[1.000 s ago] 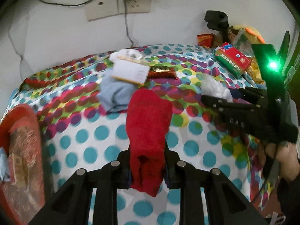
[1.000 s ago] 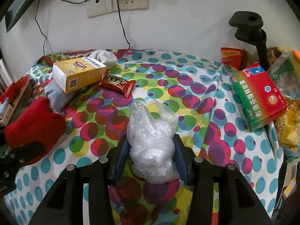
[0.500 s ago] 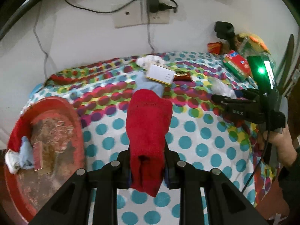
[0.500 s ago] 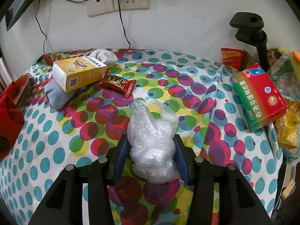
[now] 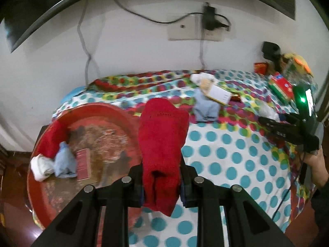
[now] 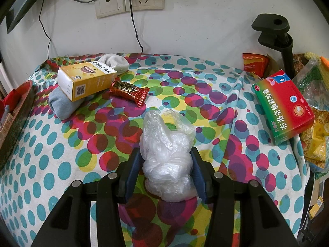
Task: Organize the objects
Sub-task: 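Grasp and lift the red sock with the left tool, then carry the red sock in the left tool over the red tray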
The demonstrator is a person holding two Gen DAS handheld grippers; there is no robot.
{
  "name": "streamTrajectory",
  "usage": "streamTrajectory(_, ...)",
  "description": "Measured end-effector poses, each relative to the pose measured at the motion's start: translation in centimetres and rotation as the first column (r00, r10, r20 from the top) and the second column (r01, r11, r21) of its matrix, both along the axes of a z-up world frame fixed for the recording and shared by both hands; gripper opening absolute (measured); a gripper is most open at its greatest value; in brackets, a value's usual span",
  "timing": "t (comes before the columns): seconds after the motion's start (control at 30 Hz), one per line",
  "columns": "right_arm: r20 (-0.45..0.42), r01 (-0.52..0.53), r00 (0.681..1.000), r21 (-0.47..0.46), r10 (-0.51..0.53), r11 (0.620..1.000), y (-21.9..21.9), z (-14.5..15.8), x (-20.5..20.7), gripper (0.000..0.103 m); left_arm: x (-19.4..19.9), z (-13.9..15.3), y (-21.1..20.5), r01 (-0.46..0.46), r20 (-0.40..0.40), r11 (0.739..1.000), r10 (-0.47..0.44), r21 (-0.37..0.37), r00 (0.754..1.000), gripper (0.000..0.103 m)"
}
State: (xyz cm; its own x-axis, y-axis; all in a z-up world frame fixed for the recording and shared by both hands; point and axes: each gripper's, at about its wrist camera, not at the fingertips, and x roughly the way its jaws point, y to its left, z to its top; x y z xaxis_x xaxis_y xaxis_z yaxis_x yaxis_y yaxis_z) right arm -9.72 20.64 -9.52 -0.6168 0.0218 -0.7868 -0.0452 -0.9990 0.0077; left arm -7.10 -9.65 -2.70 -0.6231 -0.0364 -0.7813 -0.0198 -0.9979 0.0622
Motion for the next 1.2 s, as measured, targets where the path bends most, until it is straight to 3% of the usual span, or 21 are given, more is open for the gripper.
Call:
streamTrajectory(0.33,0.001,0.003,1.000,0.007,-0.003,1.000,-0.1,0.0,-0.1,0.046,1.6,0.0,-7.4,-0.142,0.010,0.989,0.142,-0.030,0.990,0.024)
streamTrajectory(0.8,0.001,0.007,1.000,0.010,-0.007,1.000,-0.3,0.2,-0.2,0.046,4.4,-2.3,-17.3,-0.334,0.041,0.942,0.335,-0.026,0.941,0.024)
streamTrajectory(0.93,0.002,0.008,1.000,0.010,-0.008,1.000,-0.2,0.2,-0.3,0.046,5.0,-3.3,-19.1,-0.364,0.051,0.931,0.365,-0.013,0.930,0.024)
streamTrajectory(1.1,0.002,0.009,1.000,0.011,-0.009,1.000,-0.2,0.2,-0.2,0.047,5.0,-4.3,-19.8,-0.347,0.043,0.935,0.351,-0.077,0.935,0.024)
streamTrajectory(1.2,0.002,0.011,1.000,0.011,-0.011,1.000,-0.3,0.2,-0.2,0.047,4.8,-5.0,-20.7,-0.347,0.059,0.936,0.350,-0.052,0.935,0.024)
